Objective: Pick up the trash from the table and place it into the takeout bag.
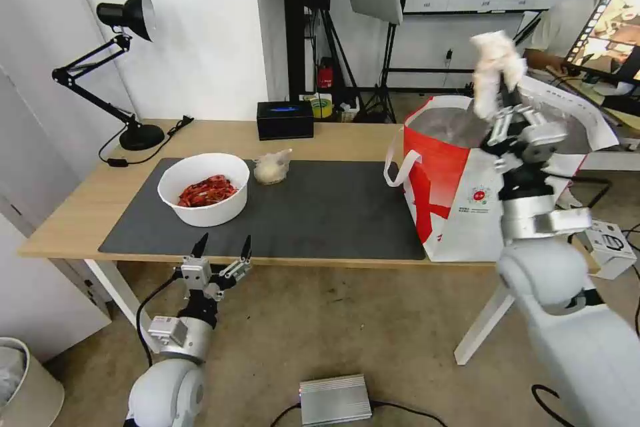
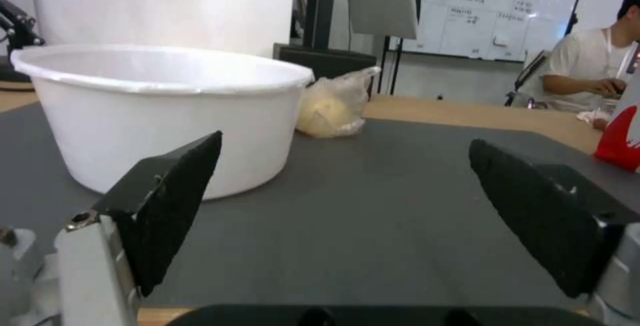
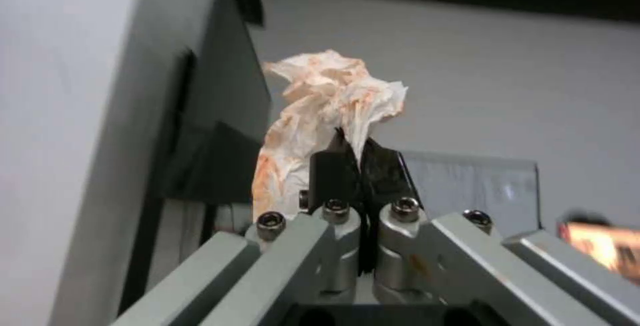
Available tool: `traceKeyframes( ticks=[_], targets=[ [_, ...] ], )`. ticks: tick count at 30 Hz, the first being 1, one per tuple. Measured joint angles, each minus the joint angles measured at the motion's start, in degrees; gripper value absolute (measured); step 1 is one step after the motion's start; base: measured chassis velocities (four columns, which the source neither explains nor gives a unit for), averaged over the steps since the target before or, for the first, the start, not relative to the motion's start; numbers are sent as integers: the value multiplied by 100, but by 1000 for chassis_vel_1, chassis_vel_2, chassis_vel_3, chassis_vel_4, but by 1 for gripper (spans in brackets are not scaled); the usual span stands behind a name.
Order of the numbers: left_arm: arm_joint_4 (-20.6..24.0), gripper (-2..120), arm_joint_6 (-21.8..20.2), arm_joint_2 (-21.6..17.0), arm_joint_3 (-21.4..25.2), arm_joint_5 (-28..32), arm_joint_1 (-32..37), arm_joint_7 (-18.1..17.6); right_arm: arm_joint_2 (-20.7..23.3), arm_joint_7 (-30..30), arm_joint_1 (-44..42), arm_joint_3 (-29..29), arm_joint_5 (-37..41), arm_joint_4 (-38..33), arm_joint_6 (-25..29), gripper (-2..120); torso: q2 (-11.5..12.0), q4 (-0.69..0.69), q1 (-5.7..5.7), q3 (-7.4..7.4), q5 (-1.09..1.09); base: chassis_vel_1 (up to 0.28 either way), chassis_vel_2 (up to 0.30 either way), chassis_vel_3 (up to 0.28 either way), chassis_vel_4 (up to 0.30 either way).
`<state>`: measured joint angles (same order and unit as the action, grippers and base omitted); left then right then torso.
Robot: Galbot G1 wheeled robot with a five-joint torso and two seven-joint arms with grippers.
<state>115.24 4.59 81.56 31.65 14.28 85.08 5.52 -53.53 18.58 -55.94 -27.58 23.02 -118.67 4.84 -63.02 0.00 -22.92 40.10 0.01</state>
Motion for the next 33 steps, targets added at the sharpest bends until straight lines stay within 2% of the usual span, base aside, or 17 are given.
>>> traceKeyframes(
  ticks=[1,2,4,5,7,9,13,17,20,21,24,29,32,33],
  targets=[
    [8,100,-1,-3,1,-2,4,-1,129,145,49,-34,300,-62,-318,0,0,0,0,0,0,0,0,0,0],
    [8,100,-1,-3,1,-2,4,-1,129,145,49,-34,300,-62,-318,0,0,0,0,0,0,0,0,0,0],
    [15,100,-1,-11,18,-3,15,1,399,471,163,-109,989,-211,-1018,0,0,0,0,0,0,0,0,0,0],
    [15,100,-1,-11,18,-3,15,1,399,471,163,-109,989,-211,-1018,0,0,0,0,0,0,0,0,0,0],
    [15,100,-2,-11,29,-2,21,4,609,831,282,-179,1679,-323,-1643,0,0,0,0,0,0,0,0,0,0],
    [14,100,-2,-11,30,-2,23,5,664,948,327,-204,1929,-353,-1833,0,0,0,0,0,0,0,0,0,0],
    [3,100,-2,-26,18,-2,20,11,939,1587,626,-268,3364,-401,-2620,0,0,0,0,0,0,0,0,0,0],
    [-10,100,-2,-37,7,-2,0,11,1009,1926,787,-268,3927,-369,-2903,0,0,0,0,0,0,0,0,0,0],
    [-23,100,-4,-56,10,-5,-35,10,1047,2561,1087,-244,4808,-216,-3250,0,0,0,0,0,0,0,0,0,0],
    [-23,100,-4,-56,10,-5,-35,10,1047,2561,1087,-244,4808,-216,-3250,0,0,0,0,0,0,0,0,0,0],
    [-23,100,-6,-59,31,-5,-34,10,1036,3054,1240,-214,5500,-132,-3469,0,0,0,0,0,-1,0,0,0,0],
    [-16,100,-6,-63,61,2,-15,9,993,3220,1250,-205,5709,-128,-3520,0,0,0,0,0,0,0,0,0,0],
    [-5,100,-6,-68,78,11,-9,10,956,3289,1228,-208,5761,-185,-3509,10,0,0,0,0,-1,0,0,0,0],
    [-5,100,-6,-68,78,11,-9,10,956,3289,1228,-208,5761,-185,-3509,10,0,0,0,0,-1,0,0,0,0]
  ],
)
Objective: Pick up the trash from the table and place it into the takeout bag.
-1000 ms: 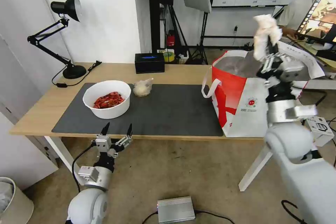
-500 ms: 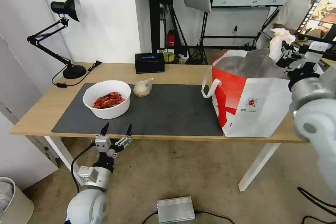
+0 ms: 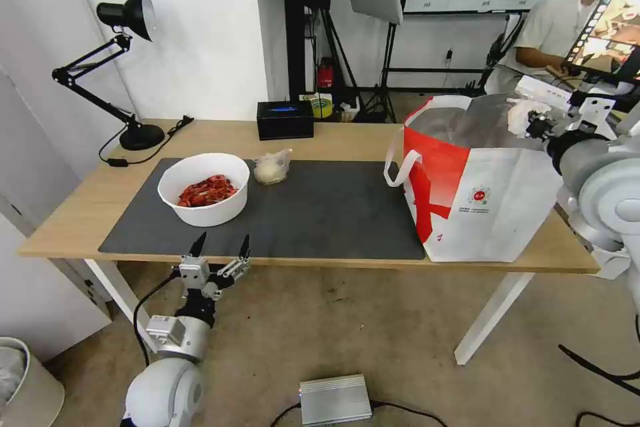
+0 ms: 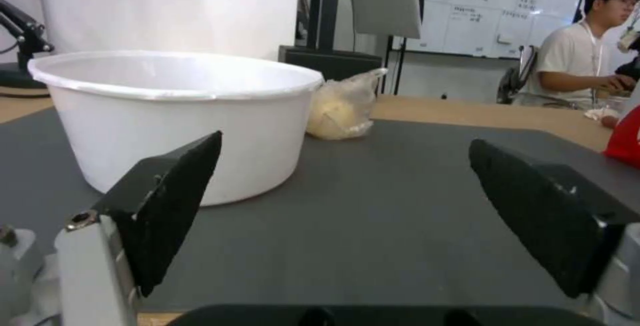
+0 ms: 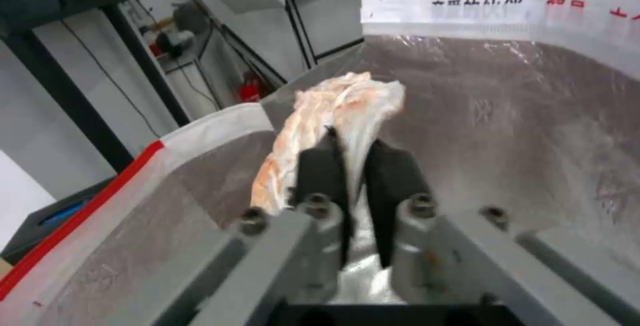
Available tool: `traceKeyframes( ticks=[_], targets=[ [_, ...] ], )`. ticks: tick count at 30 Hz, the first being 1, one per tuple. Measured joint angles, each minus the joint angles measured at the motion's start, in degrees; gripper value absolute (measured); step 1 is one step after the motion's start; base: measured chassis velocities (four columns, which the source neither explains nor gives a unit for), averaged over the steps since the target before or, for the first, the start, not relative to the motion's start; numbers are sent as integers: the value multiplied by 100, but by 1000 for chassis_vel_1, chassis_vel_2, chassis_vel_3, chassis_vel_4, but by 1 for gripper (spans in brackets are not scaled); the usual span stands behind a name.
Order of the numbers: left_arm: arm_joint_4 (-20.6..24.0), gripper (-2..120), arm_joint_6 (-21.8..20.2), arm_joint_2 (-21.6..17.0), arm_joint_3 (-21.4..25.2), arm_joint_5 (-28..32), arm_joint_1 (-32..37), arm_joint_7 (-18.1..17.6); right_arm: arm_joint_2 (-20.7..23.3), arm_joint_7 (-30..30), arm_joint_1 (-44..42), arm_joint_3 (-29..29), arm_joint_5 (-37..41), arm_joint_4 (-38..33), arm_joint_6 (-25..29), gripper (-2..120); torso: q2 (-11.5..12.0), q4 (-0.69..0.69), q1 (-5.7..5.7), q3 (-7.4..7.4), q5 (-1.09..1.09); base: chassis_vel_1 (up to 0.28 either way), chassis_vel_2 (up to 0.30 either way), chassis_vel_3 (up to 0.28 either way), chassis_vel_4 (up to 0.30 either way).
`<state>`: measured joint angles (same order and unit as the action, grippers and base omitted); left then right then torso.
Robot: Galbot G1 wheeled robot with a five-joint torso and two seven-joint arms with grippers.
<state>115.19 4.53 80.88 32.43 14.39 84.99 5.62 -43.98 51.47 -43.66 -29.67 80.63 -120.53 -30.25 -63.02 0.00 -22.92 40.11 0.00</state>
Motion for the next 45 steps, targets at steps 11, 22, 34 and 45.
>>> traceKeyframes(
  ticks=[11,22,34,45],
  targets=[
    [106,100,-3,18,25,20,32,-25,-20,141,-126,-80,130,-174,219,52,0,-1,0,0,0,0,0,0,0],
    [131,100,-1,39,72,11,116,-29,-267,-2212,-534,-55,-1496,-360,1733,91,0,-1,0,0,-1,0,0,0,0],
    [246,100,7,31,178,25,177,-32,-534,-4098,-850,592,-3962,-259,3121,100,0,0,0,0,-1,0,0,0,0],
    [270,100,7,39,187,34,129,-34,-1204,-4488,-1730,993,-5392,23,3836,100,0,0,0,0,0,0,0,0,0]
  ],
)
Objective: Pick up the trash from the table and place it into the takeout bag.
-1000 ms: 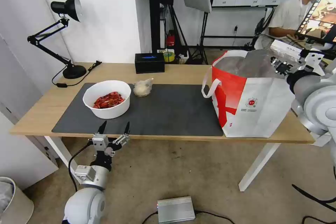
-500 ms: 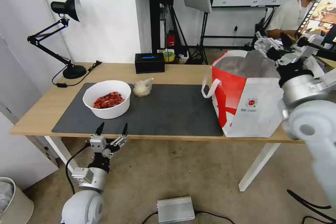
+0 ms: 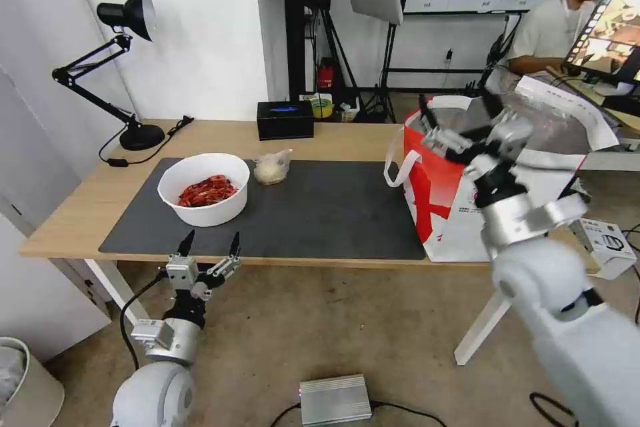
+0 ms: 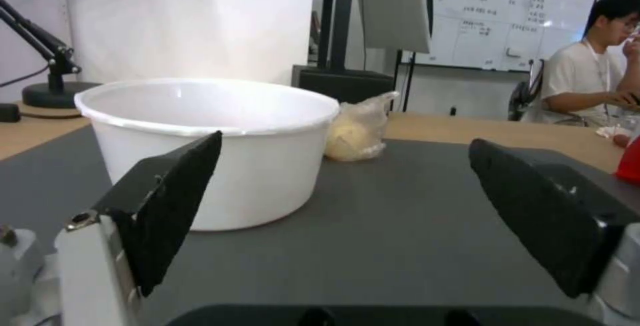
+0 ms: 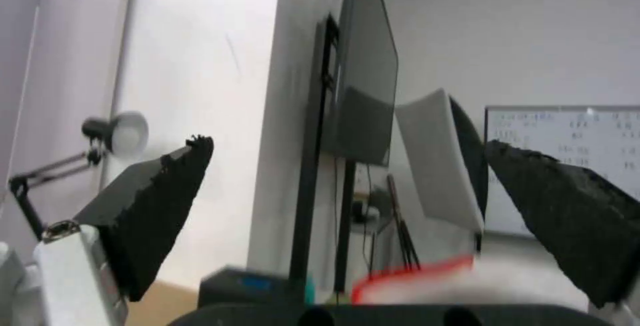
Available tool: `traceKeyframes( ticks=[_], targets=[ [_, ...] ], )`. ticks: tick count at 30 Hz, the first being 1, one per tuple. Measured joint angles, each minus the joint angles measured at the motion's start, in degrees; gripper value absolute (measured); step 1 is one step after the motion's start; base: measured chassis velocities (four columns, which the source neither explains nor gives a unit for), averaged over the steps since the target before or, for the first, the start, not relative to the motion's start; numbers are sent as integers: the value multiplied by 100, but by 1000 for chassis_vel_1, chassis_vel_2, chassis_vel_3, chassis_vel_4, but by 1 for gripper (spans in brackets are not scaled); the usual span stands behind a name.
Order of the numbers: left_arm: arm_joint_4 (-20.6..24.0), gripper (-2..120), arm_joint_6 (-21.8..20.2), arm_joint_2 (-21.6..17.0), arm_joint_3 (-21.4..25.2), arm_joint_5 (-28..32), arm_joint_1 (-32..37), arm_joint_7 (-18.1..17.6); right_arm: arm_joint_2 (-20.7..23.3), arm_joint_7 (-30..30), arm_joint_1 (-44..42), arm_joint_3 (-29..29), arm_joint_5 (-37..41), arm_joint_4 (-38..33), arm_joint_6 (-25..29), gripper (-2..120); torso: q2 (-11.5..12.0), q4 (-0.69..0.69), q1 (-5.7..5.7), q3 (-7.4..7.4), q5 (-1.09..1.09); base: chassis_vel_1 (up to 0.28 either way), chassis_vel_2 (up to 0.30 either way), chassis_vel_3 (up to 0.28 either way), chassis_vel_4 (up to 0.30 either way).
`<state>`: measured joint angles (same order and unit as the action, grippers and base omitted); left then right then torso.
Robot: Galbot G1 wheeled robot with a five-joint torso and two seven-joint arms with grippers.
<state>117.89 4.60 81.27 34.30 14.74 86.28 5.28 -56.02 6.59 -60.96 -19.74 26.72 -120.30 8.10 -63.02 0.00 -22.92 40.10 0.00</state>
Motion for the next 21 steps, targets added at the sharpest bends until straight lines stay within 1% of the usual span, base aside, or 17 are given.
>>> traceKeyframes(
  ticks=[1,2,5,6,8,9,11,13,15,17,21],
  targets=[
    [-13,100,0,3,11,1,-15,-3,-131,-17,-131,33,-167,53,45,100,0,0,0,0,-1,0,0,0,0],
    [-13,100,0,3,11,1,-15,-3,-131,-17,-131,33,-167,53,45,100,0,0,0,0,-1,0,0,0,0],
    [-35,100,1,15,26,2,-44,-4,-552,-29,-520,97,-772,247,153,99,0,0,0,0,-1,0,0,0,0],
    [-35,100,1,15,26,2,-44,-4,-552,-29,-520,97,-772,247,153,99,0,0,0,0,-1,0,0,0,0],
    [-44,100,5,39,27,1,-51,-4,-908,23,-839,117,-1194,413,270,99,-1,0,0,0,0,0,0,0,0],
    [-44,100,5,39,27,1,-51,-4,-908,23,-839,117,-1194,413,270,99,-1,0,0,0,0,0,0,0,0],
    [-46,100,12,68,21,-6,-51,0,-1197,105,-1108,153,-1455,554,392,99,0,0,0,0,-1,0,0,0,0],
    [-47,100,13,73,20,-8,-51,1,-1252,119,-1160,154,-1504,582,418,100,0,0,0,0,-1,0,0,0,0],
    [-46,100,13,78,19,-13,-51,4,-1535,163,-1411,143,-1708,698,523,100,0,0,0,0,-1,0,0,0,0],
    [-46,100,14,77,28,-25,-50,10,-1707,193,-1541,122,-1795,730,533,100,-1,0,0,0,-1,0,0,0,0],
    [-52,100,14,69,42,-66,-29,33,-1856,210,-1660,127,-1915,752,533,100,0,0,0,0,-1,0,0,0,0]
  ],
)
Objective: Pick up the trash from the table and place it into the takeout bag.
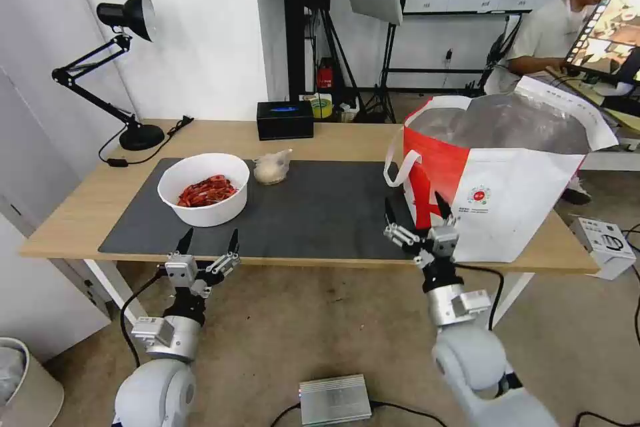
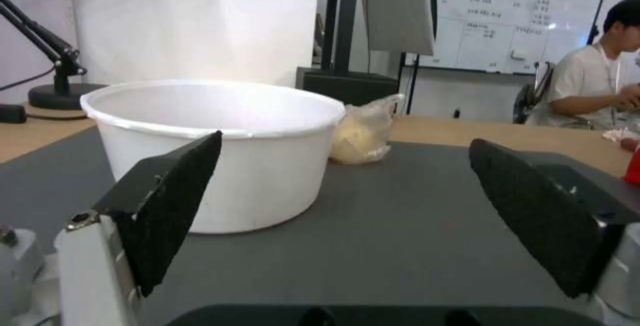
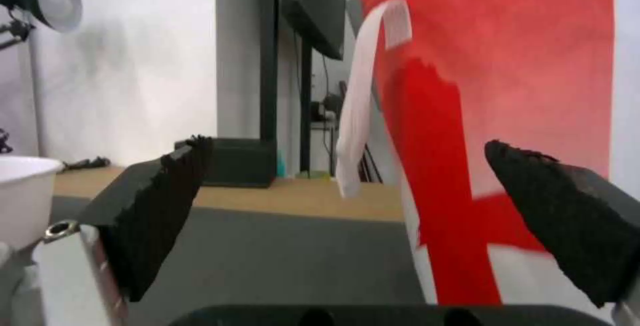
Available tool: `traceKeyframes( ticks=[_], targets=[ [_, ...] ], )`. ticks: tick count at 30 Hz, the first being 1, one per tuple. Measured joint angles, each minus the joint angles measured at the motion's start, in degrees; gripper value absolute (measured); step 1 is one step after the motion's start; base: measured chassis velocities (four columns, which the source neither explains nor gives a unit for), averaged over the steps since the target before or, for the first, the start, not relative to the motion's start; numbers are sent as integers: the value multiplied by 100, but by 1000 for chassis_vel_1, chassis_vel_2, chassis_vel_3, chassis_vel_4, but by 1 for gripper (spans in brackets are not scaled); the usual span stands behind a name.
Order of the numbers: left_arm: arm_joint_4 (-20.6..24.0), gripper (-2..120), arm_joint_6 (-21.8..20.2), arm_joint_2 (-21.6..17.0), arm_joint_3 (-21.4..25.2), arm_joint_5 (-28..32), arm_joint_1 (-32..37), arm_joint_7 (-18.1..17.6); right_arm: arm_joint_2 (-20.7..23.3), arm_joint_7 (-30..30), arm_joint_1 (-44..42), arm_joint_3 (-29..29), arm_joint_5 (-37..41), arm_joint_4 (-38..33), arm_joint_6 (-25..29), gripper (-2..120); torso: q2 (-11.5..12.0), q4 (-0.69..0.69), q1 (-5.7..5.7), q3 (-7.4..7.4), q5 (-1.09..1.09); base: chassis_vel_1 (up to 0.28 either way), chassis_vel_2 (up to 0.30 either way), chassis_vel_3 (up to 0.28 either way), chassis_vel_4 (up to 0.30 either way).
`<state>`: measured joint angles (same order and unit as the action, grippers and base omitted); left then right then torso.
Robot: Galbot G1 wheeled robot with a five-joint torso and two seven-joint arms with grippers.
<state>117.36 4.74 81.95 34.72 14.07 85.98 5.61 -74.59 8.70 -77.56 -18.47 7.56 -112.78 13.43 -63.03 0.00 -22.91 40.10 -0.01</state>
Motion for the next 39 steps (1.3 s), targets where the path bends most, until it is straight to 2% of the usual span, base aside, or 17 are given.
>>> traceKeyframes(
  ticks=[9,27,39],
  targets=[
    [-23,100,2,-21,25,-18,34,75,-270,73,-213,198,-85,14,-10,100,0,0,0,0,1,0,0,0,0],
    [-51,100,5,-83,-5,4,8,105,-340,81,-339,228,-124,43,1,100,0,0,0,0,1,0,0,0,0],
    [8,100,2,-18,73,-4,78,104,-357,-29,-68,500,-12,152,15,100,0,0,0,0,1,0,0,0,0]
  ],
)
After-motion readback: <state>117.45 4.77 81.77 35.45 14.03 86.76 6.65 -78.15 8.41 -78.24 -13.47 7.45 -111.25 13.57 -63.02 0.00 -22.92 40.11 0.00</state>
